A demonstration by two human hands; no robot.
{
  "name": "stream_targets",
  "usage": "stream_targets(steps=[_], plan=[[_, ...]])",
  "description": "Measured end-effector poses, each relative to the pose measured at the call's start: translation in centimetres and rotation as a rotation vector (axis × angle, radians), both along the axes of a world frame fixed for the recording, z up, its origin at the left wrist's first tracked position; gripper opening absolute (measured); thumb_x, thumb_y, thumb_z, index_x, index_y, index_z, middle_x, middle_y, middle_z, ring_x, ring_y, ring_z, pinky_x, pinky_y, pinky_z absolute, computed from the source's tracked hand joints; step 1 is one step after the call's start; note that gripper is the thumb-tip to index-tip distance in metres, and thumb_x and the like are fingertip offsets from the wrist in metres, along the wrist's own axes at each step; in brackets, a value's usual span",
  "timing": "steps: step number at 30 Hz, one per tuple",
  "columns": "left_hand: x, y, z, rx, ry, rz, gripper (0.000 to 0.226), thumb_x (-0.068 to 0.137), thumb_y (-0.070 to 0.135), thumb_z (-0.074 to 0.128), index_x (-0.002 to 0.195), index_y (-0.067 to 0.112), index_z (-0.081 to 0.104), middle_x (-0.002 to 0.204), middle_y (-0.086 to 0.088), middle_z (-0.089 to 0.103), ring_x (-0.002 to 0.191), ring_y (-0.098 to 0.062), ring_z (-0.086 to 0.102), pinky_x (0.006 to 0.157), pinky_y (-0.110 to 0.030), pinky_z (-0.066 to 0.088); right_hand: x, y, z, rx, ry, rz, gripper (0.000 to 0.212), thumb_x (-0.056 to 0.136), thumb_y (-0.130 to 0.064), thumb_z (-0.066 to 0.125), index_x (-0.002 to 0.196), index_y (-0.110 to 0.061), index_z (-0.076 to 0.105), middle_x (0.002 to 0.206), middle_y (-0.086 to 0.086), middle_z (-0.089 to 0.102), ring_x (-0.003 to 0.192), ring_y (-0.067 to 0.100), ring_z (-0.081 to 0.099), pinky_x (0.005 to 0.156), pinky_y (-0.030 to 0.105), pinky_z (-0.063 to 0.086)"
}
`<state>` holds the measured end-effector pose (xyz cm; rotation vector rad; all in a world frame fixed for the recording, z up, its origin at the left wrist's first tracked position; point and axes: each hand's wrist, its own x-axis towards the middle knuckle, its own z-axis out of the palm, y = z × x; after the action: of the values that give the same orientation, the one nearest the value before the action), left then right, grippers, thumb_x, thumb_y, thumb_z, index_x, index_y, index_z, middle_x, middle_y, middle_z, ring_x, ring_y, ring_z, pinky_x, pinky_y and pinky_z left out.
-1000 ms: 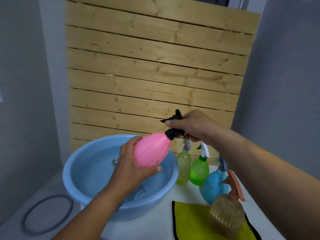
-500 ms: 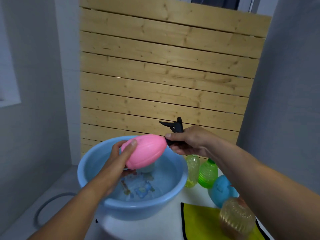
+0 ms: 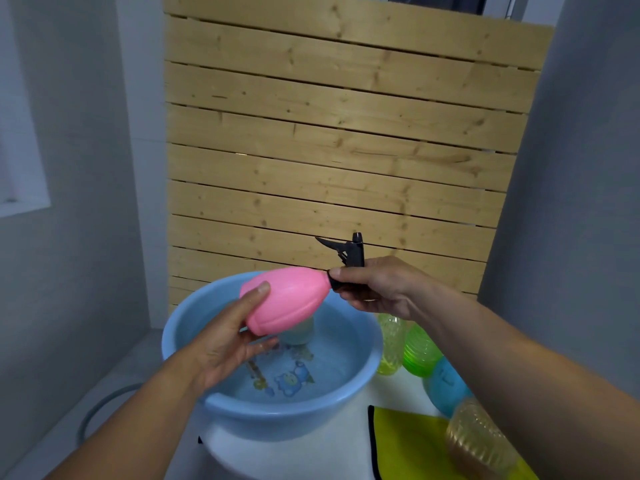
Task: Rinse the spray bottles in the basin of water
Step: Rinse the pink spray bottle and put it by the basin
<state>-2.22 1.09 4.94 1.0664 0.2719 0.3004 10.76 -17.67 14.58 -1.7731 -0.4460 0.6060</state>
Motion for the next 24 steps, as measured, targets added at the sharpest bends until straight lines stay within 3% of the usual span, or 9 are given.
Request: stream_targets(steps=[4,8,10,12,14,19,21,24], plan=[[0.4,0.0,0.7,0.014,0.092,0.054,0.057,0.071,0.062,0.066,0.113,0.023,0.062,0.104,-0.016,0.065,0.081,-0.028,0.062,0.053,-0.029,0.059,0.0,0.3,-0.3,-0.033,-0.121,0.047,0.025,0.075,-0.023,0.083,0.098,-0.018,0.074,0.079,-0.007,0.072,0.073,0.007,0.064,0.067,0.020,0.052],[0.3,-0.2,0.7,0.058,0.183,0.032,0.070,0.075,0.076,0.053,0.115,0.019,0.060,0.100,-0.020,0.062,0.071,-0.026,0.057,0.048,-0.026,0.054,-0.1,0.8,-0.7,-0.027,-0.166,0.031,0.029,0.074,-0.026,0.084,0.098,-0.014,0.075,0.080,-0.006,0.073,0.075,0.009,0.063,0.070,0.023,0.051],[0.1,-0.2,0.7,0.063,0.166,-0.017,0.075,0.068,0.074,0.064,0.120,0.020,0.057,0.106,-0.018,0.061,0.075,-0.024,0.060,0.054,-0.029,0.057,-0.1,1.0,-1.1,-0.008,-0.136,0.004,0.024,0.075,-0.027,0.083,0.092,-0.013,0.074,0.076,-0.001,0.073,0.068,0.010,0.062,0.068,0.023,0.051],[-0.1,-0.3,0.5,0.084,0.105,-0.058,0.079,0.065,0.052,0.083,0.130,0.023,0.049,0.111,-0.015,0.058,0.079,-0.022,0.061,0.059,-0.032,0.059,0.0,0.9,-1.3,-0.013,-0.101,-0.021,0.023,0.077,-0.029,0.081,0.089,-0.012,0.073,0.075,0.001,0.073,0.064,0.011,0.063,0.065,0.023,0.052],[0.0,-0.3,0.5,0.131,0.085,-0.030,0.084,0.063,0.033,0.089,0.134,0.026,0.045,0.112,-0.014,0.057,0.080,-0.022,0.061,0.060,-0.031,0.059,0.2,0.8,-1.6,-0.018,-0.073,-0.031,0.022,0.076,-0.028,0.082,0.088,-0.013,0.072,0.077,0.003,0.074,0.064,0.011,0.063,0.064,0.022,0.052],[0.2,0.0,0.8,0.042,0.132,0.031,0.063,0.062,0.051,0.077,0.115,0.024,0.057,0.120,-0.016,0.061,0.106,-0.031,0.065,0.070,-0.041,0.062,0.3,0.5,-1.8,0.022,-0.095,0.009,0.017,0.075,-0.021,0.083,0.088,-0.015,0.073,0.083,0.005,0.072,0.069,0.012,0.060,0.068,0.023,0.050],[0.3,0.3,1.0,0.026,0.166,0.054,0.066,0.061,0.057,0.076,0.114,0.022,0.059,0.117,-0.016,0.061,0.097,-0.030,0.067,0.065,-0.037,0.062,0.3,0.6,-1.6,0.018,-0.152,0.027,0.017,0.074,-0.023,0.084,0.087,-0.017,0.075,0.083,0.003,0.071,0.074,0.012,0.060,0.069,0.023,0.049],[0.6,0.6,1.5,0.040,0.214,0.073,0.065,0.068,0.064,0.071,0.113,0.019,0.060,0.104,-0.020,0.064,0.066,-0.025,0.065,0.051,-0.028,0.058,0.2,0.6,-1.2,-0.020,-0.252,0.065,0.019,0.072,-0.023,0.084,0.089,-0.020,0.077,0.081,-0.006,0.072,0.073,0.004,0.062,0.065,0.017,0.047]])
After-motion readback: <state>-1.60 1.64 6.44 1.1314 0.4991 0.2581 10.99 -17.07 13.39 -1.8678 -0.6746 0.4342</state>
